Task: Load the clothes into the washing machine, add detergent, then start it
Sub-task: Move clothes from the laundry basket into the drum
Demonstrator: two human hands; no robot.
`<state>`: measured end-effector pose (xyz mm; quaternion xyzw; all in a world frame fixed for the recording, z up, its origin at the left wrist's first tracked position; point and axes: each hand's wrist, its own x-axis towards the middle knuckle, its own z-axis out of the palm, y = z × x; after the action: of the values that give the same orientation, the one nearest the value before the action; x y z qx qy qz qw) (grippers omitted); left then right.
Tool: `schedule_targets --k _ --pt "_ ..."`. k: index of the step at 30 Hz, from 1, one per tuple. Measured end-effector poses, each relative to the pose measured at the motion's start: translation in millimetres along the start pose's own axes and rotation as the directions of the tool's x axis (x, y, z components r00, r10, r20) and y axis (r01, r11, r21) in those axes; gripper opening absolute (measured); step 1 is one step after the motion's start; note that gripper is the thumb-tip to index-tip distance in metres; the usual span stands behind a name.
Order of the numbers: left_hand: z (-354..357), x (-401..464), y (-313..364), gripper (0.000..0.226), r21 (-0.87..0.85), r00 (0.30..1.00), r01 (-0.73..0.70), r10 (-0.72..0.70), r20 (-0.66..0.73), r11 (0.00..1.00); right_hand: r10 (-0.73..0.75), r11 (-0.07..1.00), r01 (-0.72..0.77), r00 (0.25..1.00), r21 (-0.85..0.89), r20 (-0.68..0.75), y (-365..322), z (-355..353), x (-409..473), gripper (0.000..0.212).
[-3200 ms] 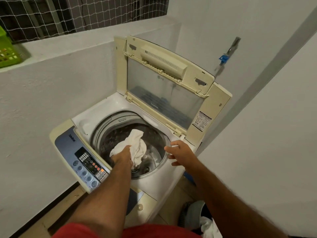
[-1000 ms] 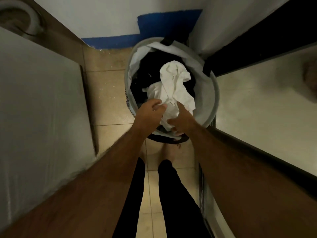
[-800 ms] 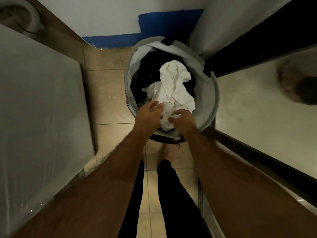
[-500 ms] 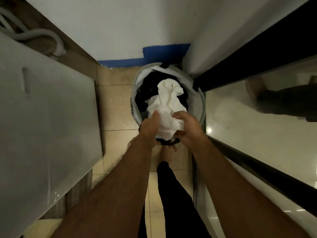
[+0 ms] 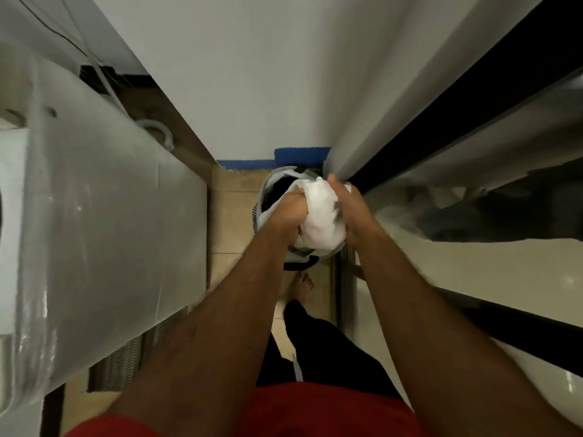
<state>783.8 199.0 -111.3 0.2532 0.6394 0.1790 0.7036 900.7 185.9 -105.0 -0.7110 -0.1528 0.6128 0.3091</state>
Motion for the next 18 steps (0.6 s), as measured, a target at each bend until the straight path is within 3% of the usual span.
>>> schedule_targets --k 3,6,9,11,13,14,16,18 --pt "-5.9 -31.5 20.4 0.034 0.066 0.988 -0.142 0.137 0.067 0.988 0.005 0.995 -0.013 0.997 0.101 0.077 -26.3 2.2 -24.3 0.037" --pt "-15.3 -51.5 32.3 0.026 -0.004 0.972 -0.189 0.186 -0.145 0.982 -0.092 0.988 0.089 0.996 0.128 0.017 -52.0 8.0 -46.9 0.010" --pt "-28.6 -69.5 32.7 0.024 -0.214 0.951 -0.205 0.143 -0.274 0.955 -0.122 0.970 0.103 0.990 0.219 0.073 -75.1 17.4 -71.1 0.011" --pt "-39.4 -76.4 27.6 0.035 -0.380 0.984 -0.043 -0.027 -0.177 0.924 -0.096 0.965 0.052 0.982 0.258 0.163 -87.8 21.1 -88.1 0.019" --pt "-47.2 -78.7 24.6 0.053 -0.533 0.996 0.070 -0.092 -0.015 0.843 -0.112 0.961 0.043 0.963 0.273 0.244 -99.9 20.7 -101.1 0.035" --pt "-48.3 -81.8 27.3 0.057 -0.603 0.997 0.072 -0.053 0.050 0.794 -0.138 0.957 0.049 0.944 0.285 0.299 -107.1 20.1 -107.2 0.044" --pt "-44.0 -85.3 36.9 0.038 -0.696 0.991 0.004 0.090 0.099 0.718 -0.180 0.963 0.077 0.898 0.259 0.401 -122.0 18.4 -120.4 0.058" --pt "-37.4 -91.3 49.7 0.035 -0.730 0.980 -0.060 0.181 0.088 0.680 -0.224 0.964 0.152 0.904 0.217 0.364 -132.4 15.7 -124.9 0.049"
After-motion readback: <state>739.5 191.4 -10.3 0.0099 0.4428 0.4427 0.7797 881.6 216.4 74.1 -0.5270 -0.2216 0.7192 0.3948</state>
